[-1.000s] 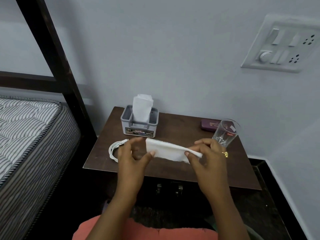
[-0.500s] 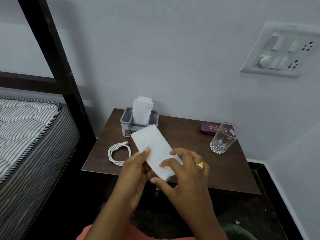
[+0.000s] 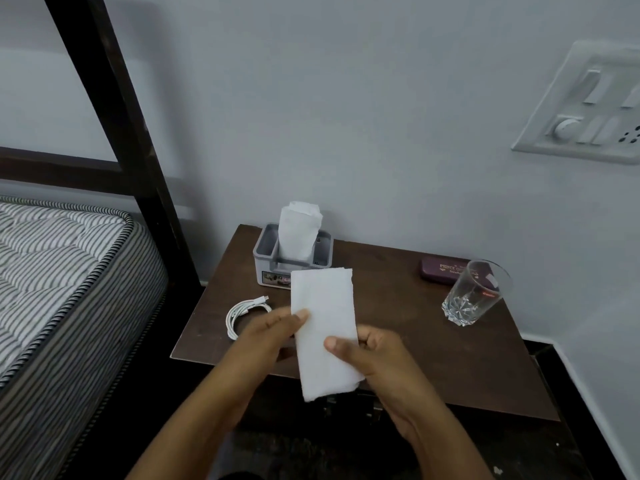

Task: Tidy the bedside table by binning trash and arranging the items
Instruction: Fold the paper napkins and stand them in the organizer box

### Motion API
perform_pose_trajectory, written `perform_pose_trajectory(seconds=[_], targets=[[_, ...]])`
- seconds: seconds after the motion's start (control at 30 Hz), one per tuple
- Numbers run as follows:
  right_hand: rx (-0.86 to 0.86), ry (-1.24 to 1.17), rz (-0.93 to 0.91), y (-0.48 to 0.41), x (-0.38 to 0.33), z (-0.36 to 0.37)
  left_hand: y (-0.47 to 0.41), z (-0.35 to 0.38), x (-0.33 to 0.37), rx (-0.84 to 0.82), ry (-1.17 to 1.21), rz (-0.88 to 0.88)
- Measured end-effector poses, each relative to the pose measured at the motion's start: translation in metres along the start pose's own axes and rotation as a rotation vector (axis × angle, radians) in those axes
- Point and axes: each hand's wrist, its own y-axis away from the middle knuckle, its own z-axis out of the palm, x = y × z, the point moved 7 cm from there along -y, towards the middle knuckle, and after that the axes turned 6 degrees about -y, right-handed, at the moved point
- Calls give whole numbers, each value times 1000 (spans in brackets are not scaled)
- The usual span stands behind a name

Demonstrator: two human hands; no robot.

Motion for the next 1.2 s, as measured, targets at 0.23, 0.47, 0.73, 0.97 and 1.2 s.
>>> perform_pose_trajectory(seconds=[0.23, 0.47, 0.73, 0.97, 1.2], targets=[[112, 336, -270, -72, -50, 9, -79, -38, 56, 94, -206, 272], [193, 610, -517, -145, -88, 24, -150, -67, 84, 170, -214, 406], [129, 758, -592, -175, -71, 29, -172, -88, 59, 259, -264, 436], [69, 919, -593, -183, -62, 39, -169, -87, 53, 264, -300, 464], [25, 1101, -607, -182, -59, 51, -166, -87, 58, 225, -338, 488]])
